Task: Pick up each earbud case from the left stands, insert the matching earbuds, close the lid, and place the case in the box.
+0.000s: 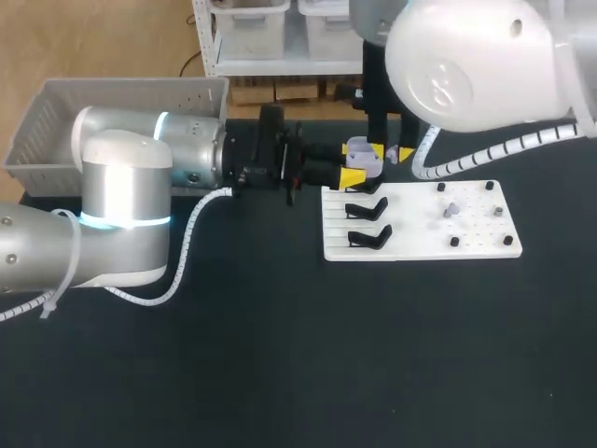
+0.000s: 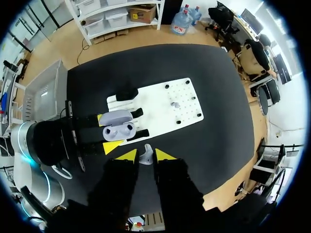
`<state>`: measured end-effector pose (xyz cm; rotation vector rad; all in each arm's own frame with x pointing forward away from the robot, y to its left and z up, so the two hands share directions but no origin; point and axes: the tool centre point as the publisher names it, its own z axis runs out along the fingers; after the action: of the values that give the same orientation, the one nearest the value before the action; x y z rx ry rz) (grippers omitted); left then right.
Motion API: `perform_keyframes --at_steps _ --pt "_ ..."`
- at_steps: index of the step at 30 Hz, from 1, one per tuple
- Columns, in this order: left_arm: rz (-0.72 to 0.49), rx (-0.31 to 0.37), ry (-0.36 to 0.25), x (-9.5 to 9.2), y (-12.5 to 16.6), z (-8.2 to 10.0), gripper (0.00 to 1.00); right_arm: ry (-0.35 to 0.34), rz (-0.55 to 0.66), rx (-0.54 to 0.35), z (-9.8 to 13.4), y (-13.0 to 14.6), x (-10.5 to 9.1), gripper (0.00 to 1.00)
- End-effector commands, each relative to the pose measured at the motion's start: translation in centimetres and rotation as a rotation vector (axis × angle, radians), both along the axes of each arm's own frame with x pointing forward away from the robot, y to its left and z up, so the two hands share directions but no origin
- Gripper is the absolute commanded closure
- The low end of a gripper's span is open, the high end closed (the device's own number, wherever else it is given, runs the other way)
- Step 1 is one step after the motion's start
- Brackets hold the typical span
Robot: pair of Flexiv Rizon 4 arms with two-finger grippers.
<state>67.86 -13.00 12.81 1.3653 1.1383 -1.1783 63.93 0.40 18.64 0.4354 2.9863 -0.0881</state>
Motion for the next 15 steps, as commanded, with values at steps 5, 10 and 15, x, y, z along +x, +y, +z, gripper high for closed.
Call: perform_keyframes --at_steps 5,10,15 --pt "0.007 -0.001 -0.003 -0.2 0.0 0.0 1.00 -0.004 -0.001 0.000 0.0 -0.1 -0.1 1.00" --pt "0.007 -0.001 -0.003 -0.2 0.0 0.0 1.00 -0.004 -0.001 0.000 0.0 -0.1 -0.1 1.00" --pt "0.007 -0.001 -0.003 -0.2 0.0 0.0 1.00 -0.054 -0.103 0.023 0.8 1.3 0.4 1.00"
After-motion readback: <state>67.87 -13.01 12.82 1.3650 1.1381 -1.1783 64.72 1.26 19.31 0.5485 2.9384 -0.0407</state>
